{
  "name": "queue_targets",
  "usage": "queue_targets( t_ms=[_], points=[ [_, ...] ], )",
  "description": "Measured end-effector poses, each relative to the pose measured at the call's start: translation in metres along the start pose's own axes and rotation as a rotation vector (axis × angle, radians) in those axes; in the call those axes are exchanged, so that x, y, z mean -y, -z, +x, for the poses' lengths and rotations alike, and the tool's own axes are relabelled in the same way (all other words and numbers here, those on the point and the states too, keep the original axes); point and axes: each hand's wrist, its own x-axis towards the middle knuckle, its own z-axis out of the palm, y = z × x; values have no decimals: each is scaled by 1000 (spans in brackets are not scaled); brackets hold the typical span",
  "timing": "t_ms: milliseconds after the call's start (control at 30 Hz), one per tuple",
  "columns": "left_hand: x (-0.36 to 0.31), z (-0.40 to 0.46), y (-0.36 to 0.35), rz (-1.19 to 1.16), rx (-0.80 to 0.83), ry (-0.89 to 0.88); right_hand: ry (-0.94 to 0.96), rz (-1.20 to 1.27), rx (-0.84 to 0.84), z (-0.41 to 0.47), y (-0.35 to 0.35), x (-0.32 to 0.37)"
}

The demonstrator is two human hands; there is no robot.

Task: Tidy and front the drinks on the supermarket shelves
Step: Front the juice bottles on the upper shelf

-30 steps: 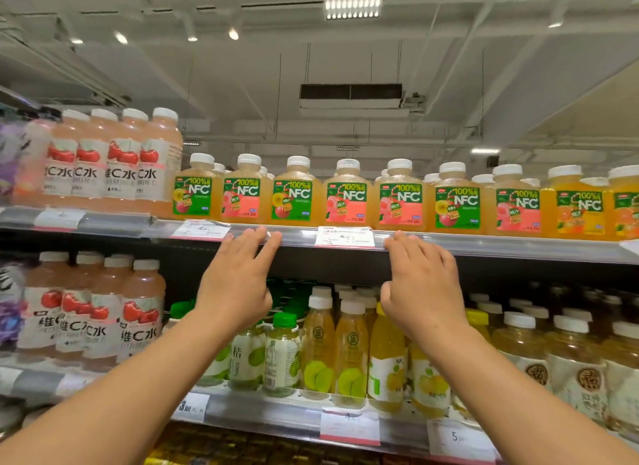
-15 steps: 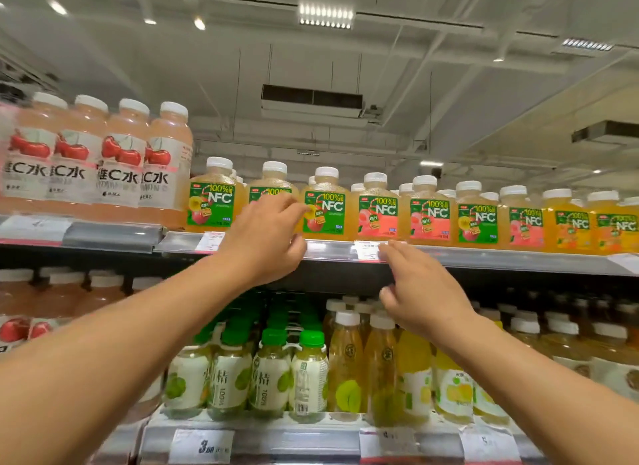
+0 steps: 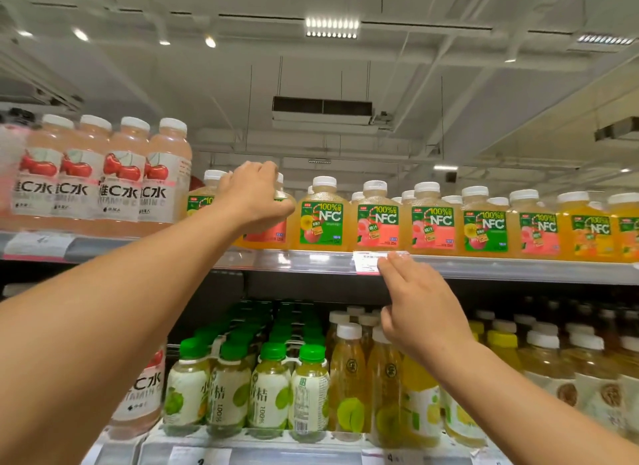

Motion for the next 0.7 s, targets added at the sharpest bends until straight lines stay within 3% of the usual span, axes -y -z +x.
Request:
queue_targets(
  t_ms=[267, 433, 567, 700],
  points=[
    [2, -26, 8, -397, -106, 19, -10, 15, -13, -1, 0, 2],
    [-4, -38, 14, -510, -186, 23, -31, 47, 0, 0, 3, 4],
    [-11, -55, 25, -600, -322, 39, -70, 147, 82, 1, 8, 5],
    [-23, -78, 40, -730, -273, -11, -136, 395, 244, 1, 34, -1]
  ],
)
